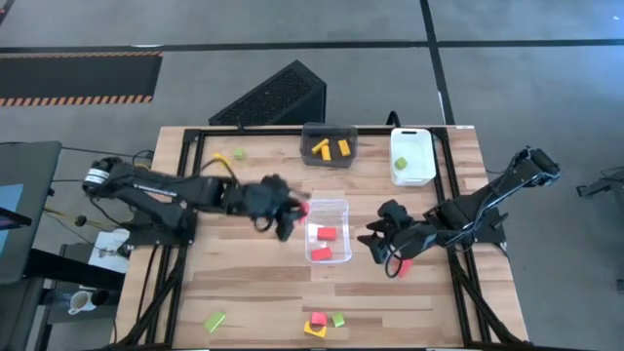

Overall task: Sort & place blocks by color
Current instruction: Put the pink block into the transparent bin

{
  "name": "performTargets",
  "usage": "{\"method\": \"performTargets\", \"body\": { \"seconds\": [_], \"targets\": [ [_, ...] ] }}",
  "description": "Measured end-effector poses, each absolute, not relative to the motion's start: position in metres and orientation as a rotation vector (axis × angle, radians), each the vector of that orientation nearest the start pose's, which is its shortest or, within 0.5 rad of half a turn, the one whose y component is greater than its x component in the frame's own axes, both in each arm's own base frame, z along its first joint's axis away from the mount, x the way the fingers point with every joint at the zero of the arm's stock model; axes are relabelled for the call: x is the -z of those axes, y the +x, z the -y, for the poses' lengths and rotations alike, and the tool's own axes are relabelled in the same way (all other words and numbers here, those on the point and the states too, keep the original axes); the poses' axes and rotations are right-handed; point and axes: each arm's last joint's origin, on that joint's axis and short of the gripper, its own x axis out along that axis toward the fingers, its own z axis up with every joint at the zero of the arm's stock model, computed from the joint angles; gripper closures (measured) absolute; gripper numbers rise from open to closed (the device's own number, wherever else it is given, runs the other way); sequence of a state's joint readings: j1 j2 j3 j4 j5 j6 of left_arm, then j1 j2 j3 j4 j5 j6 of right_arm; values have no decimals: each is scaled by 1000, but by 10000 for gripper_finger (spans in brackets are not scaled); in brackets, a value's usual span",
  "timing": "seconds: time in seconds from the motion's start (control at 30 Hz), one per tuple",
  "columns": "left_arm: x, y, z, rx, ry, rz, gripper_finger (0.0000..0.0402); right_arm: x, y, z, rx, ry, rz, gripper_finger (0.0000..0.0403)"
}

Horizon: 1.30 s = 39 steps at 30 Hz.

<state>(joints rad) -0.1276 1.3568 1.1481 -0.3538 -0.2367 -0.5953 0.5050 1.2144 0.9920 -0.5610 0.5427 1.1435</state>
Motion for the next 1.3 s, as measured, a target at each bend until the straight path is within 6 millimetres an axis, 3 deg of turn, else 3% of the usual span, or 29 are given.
{"method": "performTargets", "body": {
  "seconds": [0.17,0.63,0.97,1.13,1.3],
  "targets": [
    [-317,316,-6,-192,-509,-418,313,-292,223,-107,395,717,-535,127],
    [-253,388,-67,-14,-615,-422,313,-300,217,-104,388,732,-510,127],
    [-262,448,-104,93,-620,-369,313,-309,206,-97,392,725,-489,127],
    [-274,449,-124,11,-560,-451,313,-309,204,-96,395,722,-491,127],
    [-282,427,-151,-104,-508,-609,313,-309,204,-96,395,715,-495,127]
  ]
}}
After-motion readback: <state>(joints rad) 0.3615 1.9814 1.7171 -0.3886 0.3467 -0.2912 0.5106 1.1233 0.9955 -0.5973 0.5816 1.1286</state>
